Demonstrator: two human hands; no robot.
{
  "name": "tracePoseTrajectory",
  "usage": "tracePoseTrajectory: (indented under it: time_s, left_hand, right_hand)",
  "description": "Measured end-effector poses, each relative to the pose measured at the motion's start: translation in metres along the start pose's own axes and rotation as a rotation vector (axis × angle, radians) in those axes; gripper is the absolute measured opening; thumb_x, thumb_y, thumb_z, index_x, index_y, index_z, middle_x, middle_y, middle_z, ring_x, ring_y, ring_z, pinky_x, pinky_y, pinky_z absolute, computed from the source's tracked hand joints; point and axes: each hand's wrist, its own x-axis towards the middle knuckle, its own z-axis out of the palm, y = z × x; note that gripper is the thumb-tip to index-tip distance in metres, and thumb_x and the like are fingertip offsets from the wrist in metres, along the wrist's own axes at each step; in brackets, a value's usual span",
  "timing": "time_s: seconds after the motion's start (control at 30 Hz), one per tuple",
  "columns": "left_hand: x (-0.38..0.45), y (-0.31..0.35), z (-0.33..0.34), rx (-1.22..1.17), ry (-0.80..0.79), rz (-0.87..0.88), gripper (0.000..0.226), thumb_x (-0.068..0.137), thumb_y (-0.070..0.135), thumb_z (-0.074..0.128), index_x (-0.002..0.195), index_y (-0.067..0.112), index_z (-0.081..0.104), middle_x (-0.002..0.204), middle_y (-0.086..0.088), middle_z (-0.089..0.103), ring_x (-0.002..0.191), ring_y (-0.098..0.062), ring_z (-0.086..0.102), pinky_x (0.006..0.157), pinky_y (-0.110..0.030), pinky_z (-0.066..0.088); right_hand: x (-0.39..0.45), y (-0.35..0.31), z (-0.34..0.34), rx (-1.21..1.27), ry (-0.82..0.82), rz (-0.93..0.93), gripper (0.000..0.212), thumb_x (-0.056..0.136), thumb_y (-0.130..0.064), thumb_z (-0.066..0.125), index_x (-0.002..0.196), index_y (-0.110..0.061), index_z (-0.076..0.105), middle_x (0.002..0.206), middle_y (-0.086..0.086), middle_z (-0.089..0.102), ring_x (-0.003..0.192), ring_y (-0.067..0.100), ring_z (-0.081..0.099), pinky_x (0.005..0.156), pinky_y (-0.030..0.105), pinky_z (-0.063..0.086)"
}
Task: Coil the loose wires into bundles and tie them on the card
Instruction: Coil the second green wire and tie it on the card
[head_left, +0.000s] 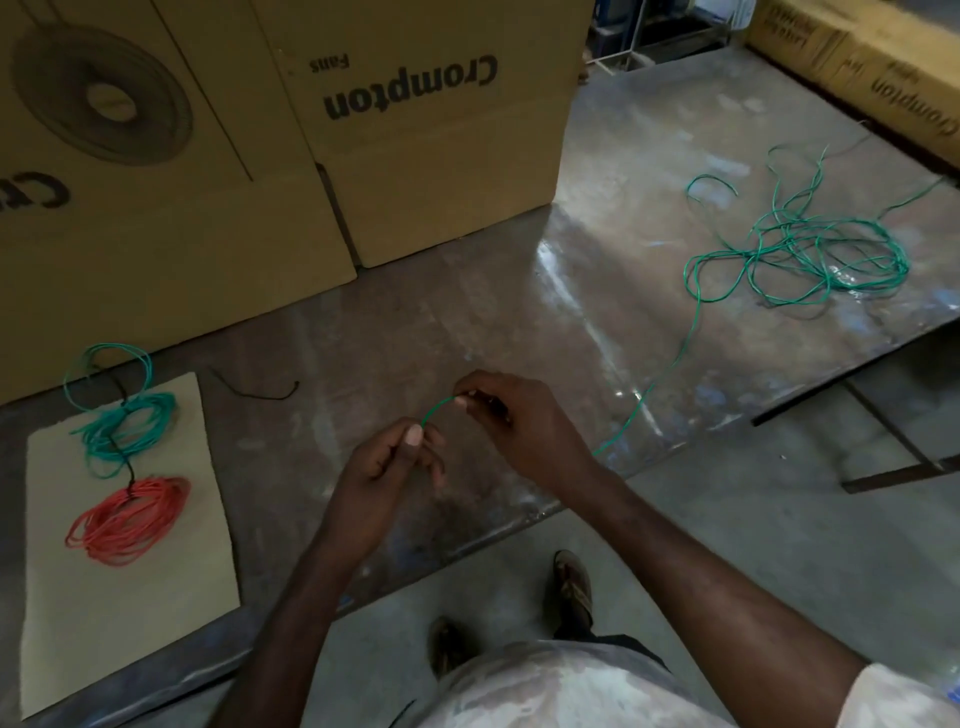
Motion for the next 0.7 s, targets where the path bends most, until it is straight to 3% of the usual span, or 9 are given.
tracePoseTrajectory:
  time_s: [0.13,0.23,0.33,0.47,0.53,0.6,0.7]
  left_hand:
    - [0.016,0.005,0.025,-0.225,-0.029,-0.124,0.031,0.113,0.024,0.044,0.116,0.013,0.072,0.069,-0.005,0.050,0.057,-0.015,0.038,0.056,-0.026,0.038]
    - [0.022,0.018,0.042,-0.391,-0.022,-0.182,0.032,0.110,0.024,0.045,0.123,0.012,0.073,0.068,-0.006,0.040,0.059,-0.016,0.026,0.054,-0.029,0.021]
    - [0.027,0.033,0.052,-0.500,-0.086,-0.189,0.033,0.110,0.018,0.045,0.132,0.010,0.070,0.074,-0.008,0.056,0.060,-0.013,0.029,0.057,-0.029,0.020]
    - [0.038,0.055,0.058,-0.718,-0.120,-0.142,0.035,0.110,0.017,0.045,0.134,0.008,0.069,0.086,-0.010,0.067,0.050,-0.006,0.027,0.051,-0.022,0.022]
    - [0.051,0.069,0.054,-0.827,-0.088,-0.067,0.037,0.111,0.021,0.044,0.138,0.008,0.065,0.096,-0.006,0.071,0.047,-0.001,0.035,0.045,-0.018,0.026]
    - [0.071,0.087,0.047,-0.894,-0.036,0.008,0.040,0.115,0.022,0.038,0.149,0.012,0.055,0.120,-0.003,0.074,0.051,-0.001,0.050,0.044,-0.013,0.038]
    - [0.105,0.113,0.037,-0.899,0.074,0.106,0.043,0.117,0.019,0.035,0.159,0.015,0.041,0.148,0.000,0.064,0.085,-0.010,0.074,0.064,-0.016,0.058]
  right_hand:
    - [0.014,0.022,-0.026,-0.016,0.069,0.020,0.009,0.099,-0.021,0.072,0.106,-0.021,0.077,0.098,-0.011,0.075,0.082,-0.003,0.063,0.076,0.011,0.045]
    - [0.021,0.036,-0.040,-0.019,0.104,0.021,0.010,0.099,-0.022,0.073,0.107,-0.022,0.079,0.102,-0.010,0.078,0.082,-0.009,0.062,0.077,0.010,0.044]
    - [0.027,0.042,-0.051,-0.010,0.105,0.012,0.011,0.100,-0.023,0.072,0.108,-0.022,0.080,0.106,-0.012,0.078,0.085,-0.017,0.061,0.077,0.006,0.042]
    - [0.034,0.043,-0.057,0.070,0.134,0.054,0.015,0.102,-0.021,0.068,0.112,-0.024,0.079,0.093,-0.033,0.070,0.078,-0.011,0.065,0.070,0.009,0.043]
    - [0.034,0.043,-0.055,0.088,0.115,0.083,0.023,0.103,-0.016,0.065,0.121,-0.025,0.077,0.082,-0.031,0.067,0.073,-0.005,0.065,0.067,0.010,0.043]
    - [0.031,0.041,-0.050,0.075,0.063,0.082,0.038,0.103,-0.008,0.059,0.135,-0.027,0.071,0.075,-0.020,0.064,0.070,-0.001,0.063,0.067,0.014,0.043]
    - [0.023,0.032,-0.037,0.059,-0.128,0.051,0.055,0.099,-0.011,0.047,0.151,-0.027,0.056,0.076,-0.016,0.061,0.068,0.001,0.059,0.074,0.023,0.052]
